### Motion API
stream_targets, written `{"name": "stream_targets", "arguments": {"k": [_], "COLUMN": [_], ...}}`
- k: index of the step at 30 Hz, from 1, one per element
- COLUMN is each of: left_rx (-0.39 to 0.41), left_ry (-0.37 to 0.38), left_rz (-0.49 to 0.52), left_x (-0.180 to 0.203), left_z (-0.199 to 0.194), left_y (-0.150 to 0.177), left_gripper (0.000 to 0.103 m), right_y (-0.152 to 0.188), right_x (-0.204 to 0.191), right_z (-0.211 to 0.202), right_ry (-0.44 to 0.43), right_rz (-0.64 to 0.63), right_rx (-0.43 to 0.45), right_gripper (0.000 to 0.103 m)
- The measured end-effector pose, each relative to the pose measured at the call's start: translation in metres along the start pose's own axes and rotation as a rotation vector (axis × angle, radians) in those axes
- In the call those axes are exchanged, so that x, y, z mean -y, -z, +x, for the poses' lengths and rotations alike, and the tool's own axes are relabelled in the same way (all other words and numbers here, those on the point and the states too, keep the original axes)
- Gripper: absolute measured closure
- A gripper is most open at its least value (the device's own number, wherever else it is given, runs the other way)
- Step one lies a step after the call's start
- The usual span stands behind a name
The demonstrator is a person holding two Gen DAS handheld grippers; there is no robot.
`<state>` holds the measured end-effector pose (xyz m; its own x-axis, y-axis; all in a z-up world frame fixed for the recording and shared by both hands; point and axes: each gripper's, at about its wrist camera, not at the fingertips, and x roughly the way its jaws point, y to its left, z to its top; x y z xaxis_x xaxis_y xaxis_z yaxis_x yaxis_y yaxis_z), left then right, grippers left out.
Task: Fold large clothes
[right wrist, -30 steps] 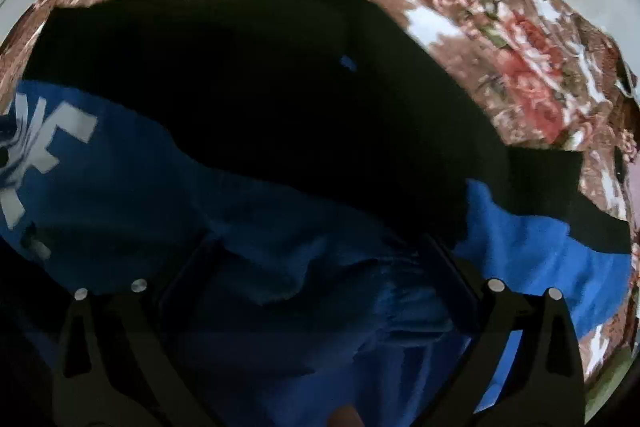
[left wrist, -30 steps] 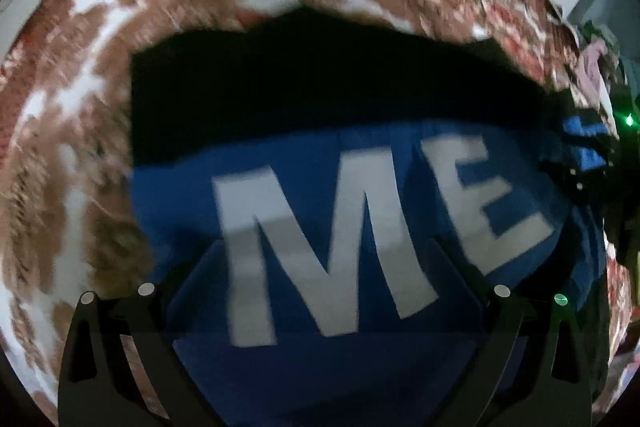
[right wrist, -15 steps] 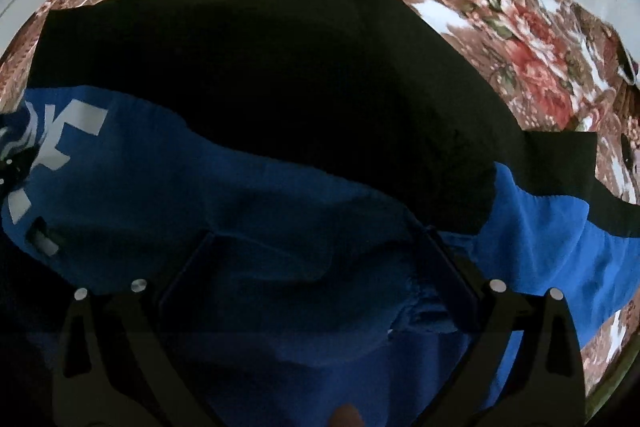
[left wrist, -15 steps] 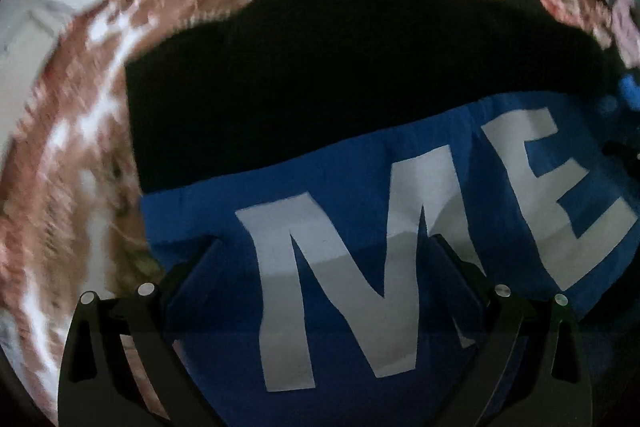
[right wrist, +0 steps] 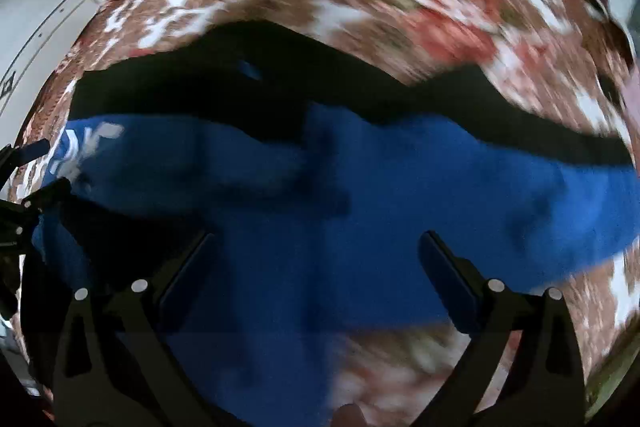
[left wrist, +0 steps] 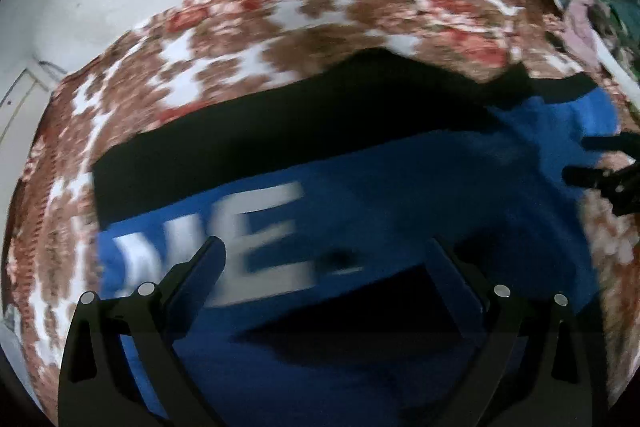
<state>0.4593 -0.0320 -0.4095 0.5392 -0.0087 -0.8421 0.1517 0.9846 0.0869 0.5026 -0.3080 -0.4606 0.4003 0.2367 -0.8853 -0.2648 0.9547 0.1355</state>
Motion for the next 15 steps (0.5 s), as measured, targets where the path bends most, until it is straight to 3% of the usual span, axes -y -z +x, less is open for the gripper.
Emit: {"name": "stream_targets", "arguments": {"k": [5,11,14,15], "left_rx": [0.001,0.004,-0.003,-0.008], "left_ry": [0.075,0.081,0.112,0.123], "left_rz": [0.003,0.117,0.118,0.120], "left_x": [0.082,0.161,0.183,0.189], "left_z": [0.003,0.013,0.017,0.020], "left_y": [-0.017,-0.035,-0.042,-0.044], "left_gripper": [0.005,0.005,0.005,0.005], "right_y": [0.032,0.045,0.056,0.061], "right_x": [0.094,0.234,0.302,0.330], "right_z": [-0.018,-0.041,-0.045,-0.044], "right_ry": [0.073,0.127,0.077,0.024], "right_rz": [0.072,0.381,0.584,0.690], "right_rx": [-0.028,0.006,0.019,0.025], "right_gripper": [0.005,0.005,0.005,0.005]}}
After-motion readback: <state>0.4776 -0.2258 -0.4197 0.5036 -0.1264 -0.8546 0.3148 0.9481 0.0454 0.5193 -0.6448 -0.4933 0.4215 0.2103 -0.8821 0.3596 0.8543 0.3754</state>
